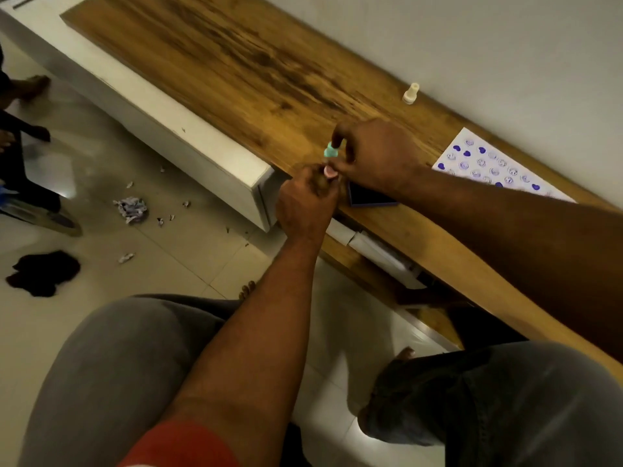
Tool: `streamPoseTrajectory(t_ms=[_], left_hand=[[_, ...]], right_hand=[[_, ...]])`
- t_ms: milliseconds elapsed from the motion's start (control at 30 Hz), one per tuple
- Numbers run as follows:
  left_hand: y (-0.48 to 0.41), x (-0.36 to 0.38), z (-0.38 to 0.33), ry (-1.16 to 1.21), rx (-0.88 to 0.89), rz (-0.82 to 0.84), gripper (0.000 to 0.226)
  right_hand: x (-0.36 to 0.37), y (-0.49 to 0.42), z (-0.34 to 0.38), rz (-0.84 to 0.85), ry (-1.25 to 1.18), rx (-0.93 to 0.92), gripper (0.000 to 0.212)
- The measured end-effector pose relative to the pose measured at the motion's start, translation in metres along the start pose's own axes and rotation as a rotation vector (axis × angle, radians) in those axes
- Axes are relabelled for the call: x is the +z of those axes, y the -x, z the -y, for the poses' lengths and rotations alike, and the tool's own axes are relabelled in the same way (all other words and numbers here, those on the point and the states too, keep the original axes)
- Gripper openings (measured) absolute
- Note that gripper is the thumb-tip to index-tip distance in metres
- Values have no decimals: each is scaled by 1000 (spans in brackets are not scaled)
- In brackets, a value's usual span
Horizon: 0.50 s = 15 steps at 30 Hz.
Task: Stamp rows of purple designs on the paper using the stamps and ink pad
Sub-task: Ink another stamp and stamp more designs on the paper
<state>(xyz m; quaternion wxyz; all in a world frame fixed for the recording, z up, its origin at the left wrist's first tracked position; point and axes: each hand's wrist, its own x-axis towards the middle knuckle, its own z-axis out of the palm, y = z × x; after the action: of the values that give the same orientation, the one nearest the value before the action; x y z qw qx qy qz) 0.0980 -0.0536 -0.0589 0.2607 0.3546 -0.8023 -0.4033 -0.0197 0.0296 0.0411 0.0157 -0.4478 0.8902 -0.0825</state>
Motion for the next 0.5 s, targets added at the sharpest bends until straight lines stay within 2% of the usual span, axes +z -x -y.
streamPoseTrajectory(t_ms=[200,367,500], left_hand=[[-2,1,2,9,58,-7,43],[-3,4,5,12,78,5,43],[-2,6,14,93,77,20,48]], right_hand=[[-9,12,-52,-45,-86,154,35],[-14,0,-102,-233,-81,369,28],[-11,-18,-133,-232,-89,481,33]])
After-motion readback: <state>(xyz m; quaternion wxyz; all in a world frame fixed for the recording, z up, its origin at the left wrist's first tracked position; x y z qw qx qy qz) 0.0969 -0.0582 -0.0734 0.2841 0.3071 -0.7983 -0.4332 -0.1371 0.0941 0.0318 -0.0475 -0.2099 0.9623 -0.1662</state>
